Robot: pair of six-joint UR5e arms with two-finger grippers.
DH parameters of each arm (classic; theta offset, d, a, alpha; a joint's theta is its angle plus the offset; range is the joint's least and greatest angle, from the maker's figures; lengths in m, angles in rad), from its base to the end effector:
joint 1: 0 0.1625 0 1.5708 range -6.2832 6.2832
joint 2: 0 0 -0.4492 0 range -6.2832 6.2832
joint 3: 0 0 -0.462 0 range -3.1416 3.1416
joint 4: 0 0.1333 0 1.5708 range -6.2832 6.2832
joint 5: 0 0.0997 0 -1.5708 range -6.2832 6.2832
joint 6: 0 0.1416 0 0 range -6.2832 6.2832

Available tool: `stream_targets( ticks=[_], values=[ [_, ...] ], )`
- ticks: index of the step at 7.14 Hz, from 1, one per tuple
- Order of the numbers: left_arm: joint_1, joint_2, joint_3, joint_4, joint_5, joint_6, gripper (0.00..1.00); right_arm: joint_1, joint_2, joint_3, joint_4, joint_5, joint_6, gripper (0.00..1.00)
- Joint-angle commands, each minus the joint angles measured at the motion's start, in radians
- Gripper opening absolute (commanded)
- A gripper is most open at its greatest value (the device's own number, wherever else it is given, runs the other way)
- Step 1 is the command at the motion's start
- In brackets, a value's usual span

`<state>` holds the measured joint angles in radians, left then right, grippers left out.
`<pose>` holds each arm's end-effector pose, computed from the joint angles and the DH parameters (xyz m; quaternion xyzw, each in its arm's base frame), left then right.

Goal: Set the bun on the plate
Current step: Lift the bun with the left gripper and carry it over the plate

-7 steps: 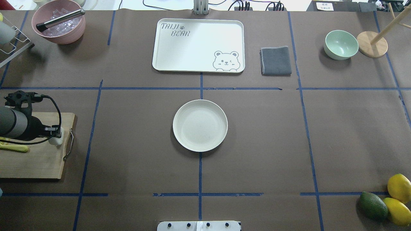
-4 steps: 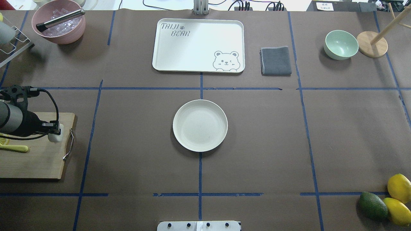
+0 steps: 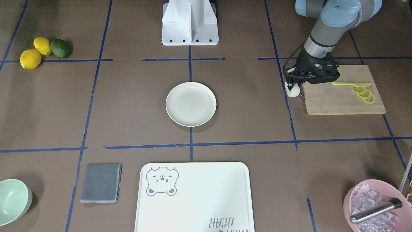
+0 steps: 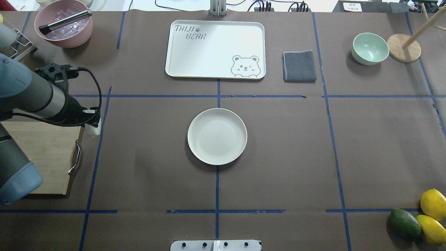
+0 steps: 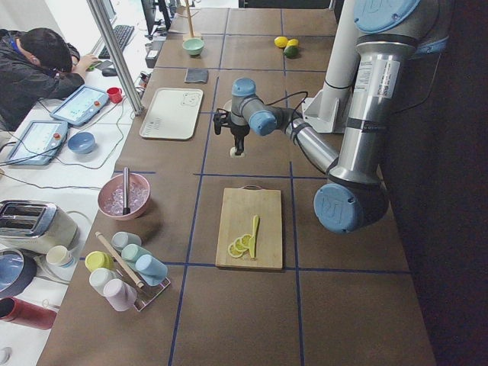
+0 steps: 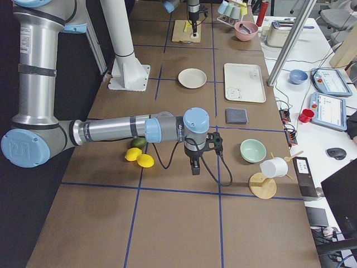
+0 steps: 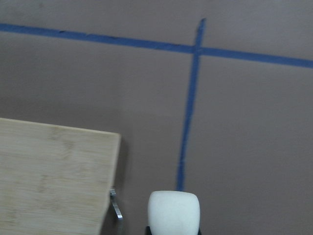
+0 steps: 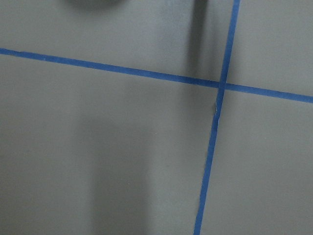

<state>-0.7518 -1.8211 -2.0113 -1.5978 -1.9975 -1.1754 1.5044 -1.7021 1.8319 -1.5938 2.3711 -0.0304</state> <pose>0.4072 -0.4829 0.3349 0.0198 0.3959 -0.0890 0.9137 -0.0021 -0.5099 0.6355 0.0421 -0.3898 -0.0653 0.9176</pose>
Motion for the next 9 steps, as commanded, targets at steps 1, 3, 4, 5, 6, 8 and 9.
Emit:
stream_targets(
  ticks=[1, 3, 4, 5, 6, 8, 9],
  values=[
    [0.119, -0.235, 0.029, 0.175, 0.019, -0.141, 0.32, 0.033, -0.027, -0.031, 0.000, 0.002, -0.036, 1.00],
    [0.169, -0.424, 0.190, 0.168, 0.066, -0.205, 0.32, 0.057, -0.018, -0.072, 0.030, 0.002, -0.037, 1.00],
    [0.187, -0.476, 0.253, 0.161, 0.106, -0.205, 0.32, 0.065, -0.014, -0.100, 0.063, 0.005, -0.033, 1.00],
    [0.239, -0.512, 0.304, 0.135, 0.153, -0.213, 0.32, 0.083, -0.016, -0.109, 0.066, 0.016, -0.032, 1.00],
    [0.271, -0.539, 0.350, 0.084, 0.179, -0.246, 0.32, 0.094, -0.016, -0.120, 0.067, 0.049, -0.032, 1.00],
    [0.325, -0.567, 0.394, 0.071, 0.230, -0.250, 0.32, 0.096, -0.016, -0.121, 0.069, 0.050, -0.031, 1.00],
    [0.325, -0.604, 0.448, 0.062, 0.232, -0.248, 0.32, 0.097, -0.016, -0.121, 0.069, 0.050, -0.031, 1.00]
  ],
)
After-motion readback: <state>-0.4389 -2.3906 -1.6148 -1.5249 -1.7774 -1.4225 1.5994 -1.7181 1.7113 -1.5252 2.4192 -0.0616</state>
